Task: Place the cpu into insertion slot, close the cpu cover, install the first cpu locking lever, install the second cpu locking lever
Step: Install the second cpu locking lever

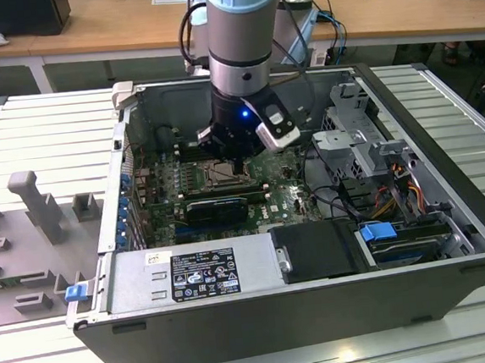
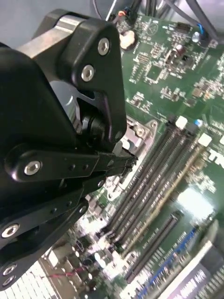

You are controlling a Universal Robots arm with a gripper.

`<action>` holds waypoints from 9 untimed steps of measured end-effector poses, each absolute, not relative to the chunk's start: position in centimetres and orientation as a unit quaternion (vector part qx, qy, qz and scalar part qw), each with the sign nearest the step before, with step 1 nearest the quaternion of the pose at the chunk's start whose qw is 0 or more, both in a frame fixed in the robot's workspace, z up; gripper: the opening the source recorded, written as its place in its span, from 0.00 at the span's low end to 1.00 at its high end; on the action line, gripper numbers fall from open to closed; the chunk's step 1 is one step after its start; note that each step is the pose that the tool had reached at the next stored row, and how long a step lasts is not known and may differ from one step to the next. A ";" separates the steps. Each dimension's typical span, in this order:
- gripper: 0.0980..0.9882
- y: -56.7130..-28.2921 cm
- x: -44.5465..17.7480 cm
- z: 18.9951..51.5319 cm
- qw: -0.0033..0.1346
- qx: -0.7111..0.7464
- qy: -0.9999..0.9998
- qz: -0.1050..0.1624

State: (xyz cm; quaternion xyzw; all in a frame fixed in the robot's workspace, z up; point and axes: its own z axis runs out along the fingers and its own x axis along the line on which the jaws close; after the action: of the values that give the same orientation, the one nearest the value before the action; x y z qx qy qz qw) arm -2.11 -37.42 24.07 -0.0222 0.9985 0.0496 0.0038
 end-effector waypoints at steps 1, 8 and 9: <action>0.01 -37.7 -2.4 24.0 0.004 -0.023 0.998 0.050; 0.01 -37.8 -5.8 23.7 0.004 -0.025 0.998 0.054; 0.01 -37.8 -6.0 23.5 0.004 -0.026 0.998 0.054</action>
State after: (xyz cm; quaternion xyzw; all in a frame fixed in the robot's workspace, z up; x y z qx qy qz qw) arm -5.97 -37.81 23.54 -0.0260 0.9982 0.0536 0.0037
